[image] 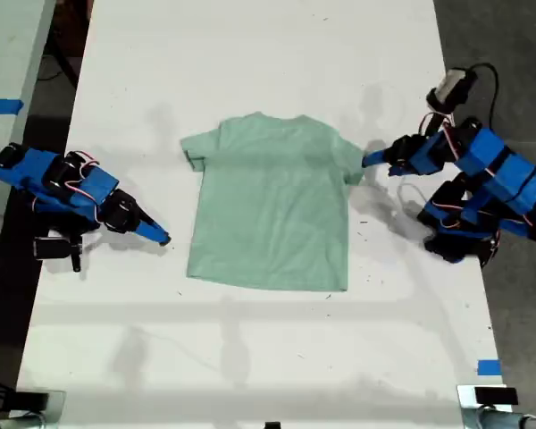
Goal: Fold t shirt
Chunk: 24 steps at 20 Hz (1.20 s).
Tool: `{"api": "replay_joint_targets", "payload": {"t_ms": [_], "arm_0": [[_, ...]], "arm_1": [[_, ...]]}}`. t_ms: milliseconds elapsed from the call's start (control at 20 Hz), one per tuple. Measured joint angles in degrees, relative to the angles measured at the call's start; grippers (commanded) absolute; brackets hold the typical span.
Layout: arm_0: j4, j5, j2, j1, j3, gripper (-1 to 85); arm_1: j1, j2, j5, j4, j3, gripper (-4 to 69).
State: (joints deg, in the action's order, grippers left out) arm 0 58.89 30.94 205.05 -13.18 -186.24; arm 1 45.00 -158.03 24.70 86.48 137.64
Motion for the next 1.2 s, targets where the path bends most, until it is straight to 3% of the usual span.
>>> {"api": "replay_joint_targets", "payload": {"t_ms": [200,450,700,750,950,1200], "arm_0": [[0.0,0.0,0.0,0.0,0.0,6.6],[0.0,0.0,0.0,0.0,0.0,6.6],[0.0,0.0,0.0,0.0,0.0,6.6],[0.0,0.0,0.0,0.0,0.0,6.6],[0.0,0.0,0.0,0.0,0.0,6.5],[0.0,0.0,0.0,0.0,0.0,6.5]], "arm_1": [[9.7,17.5,3.8,-13.7,-0.1,25.8],[12.2,37.0,5.7,-25.3,-4.6,25.7],[12.2,48.6,5.8,-30.1,-7.9,1.9],[12.2,49.4,5.8,-30.9,-8.1,1.9],[12.1,50.2,5.8,-30.6,-10.8,1.9],[5.4,49.0,5.5,-18.9,-27.5,1.9]]}}
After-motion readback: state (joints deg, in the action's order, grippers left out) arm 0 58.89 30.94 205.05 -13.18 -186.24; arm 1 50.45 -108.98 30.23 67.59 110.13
